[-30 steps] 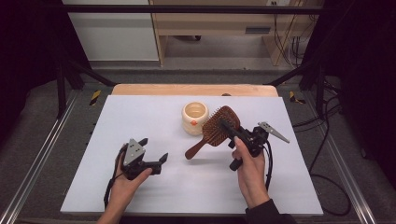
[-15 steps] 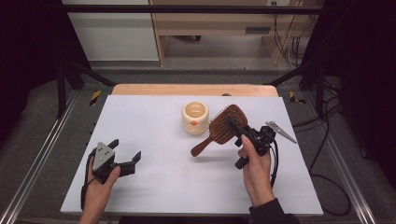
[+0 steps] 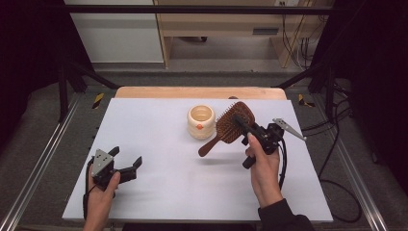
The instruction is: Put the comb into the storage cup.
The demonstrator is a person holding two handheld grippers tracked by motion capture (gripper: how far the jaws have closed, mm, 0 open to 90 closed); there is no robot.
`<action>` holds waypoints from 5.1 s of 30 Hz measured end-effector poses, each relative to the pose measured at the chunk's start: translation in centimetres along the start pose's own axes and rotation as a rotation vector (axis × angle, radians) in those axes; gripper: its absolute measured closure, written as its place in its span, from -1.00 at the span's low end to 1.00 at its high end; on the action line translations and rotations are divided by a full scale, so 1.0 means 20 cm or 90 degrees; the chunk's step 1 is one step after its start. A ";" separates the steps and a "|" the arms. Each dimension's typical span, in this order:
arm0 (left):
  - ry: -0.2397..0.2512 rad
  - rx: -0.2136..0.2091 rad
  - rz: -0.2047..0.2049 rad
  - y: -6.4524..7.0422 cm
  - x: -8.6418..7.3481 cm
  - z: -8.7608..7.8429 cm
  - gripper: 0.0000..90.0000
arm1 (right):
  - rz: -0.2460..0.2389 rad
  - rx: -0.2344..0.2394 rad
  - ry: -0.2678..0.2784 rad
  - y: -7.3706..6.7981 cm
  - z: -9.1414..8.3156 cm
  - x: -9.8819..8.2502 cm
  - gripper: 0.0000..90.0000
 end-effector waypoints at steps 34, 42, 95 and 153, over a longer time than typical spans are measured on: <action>0.010 -0.014 0.019 0.02 0.00 0.00 -0.96 | -0.057 0.010 -0.002 -0.16 0.40 0.43 0.14; 0.009 -0.012 0.017 0.02 0.00 0.00 -0.95 | -0.056 0.006 0.002 -0.15 0.46 0.46 0.14; 0.013 -0.014 0.030 0.02 0.01 0.00 -0.94 | -0.141 -0.059 -0.067 -0.02 0.62 0.33 0.13; 0.016 -0.019 0.026 0.02 0.01 0.00 -0.93 | -0.153 -0.066 -0.115 0.05 0.68 0.15 0.12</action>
Point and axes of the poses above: each handheld gripper's, and its own axes: z roughly forward along the jaws, x roughly out of its top, y roughly to its right, the point moved 9 cm from there along z, roughly forward along the jaws, and after that the axes turned 7 degrees about x, right-handed, at the moved point
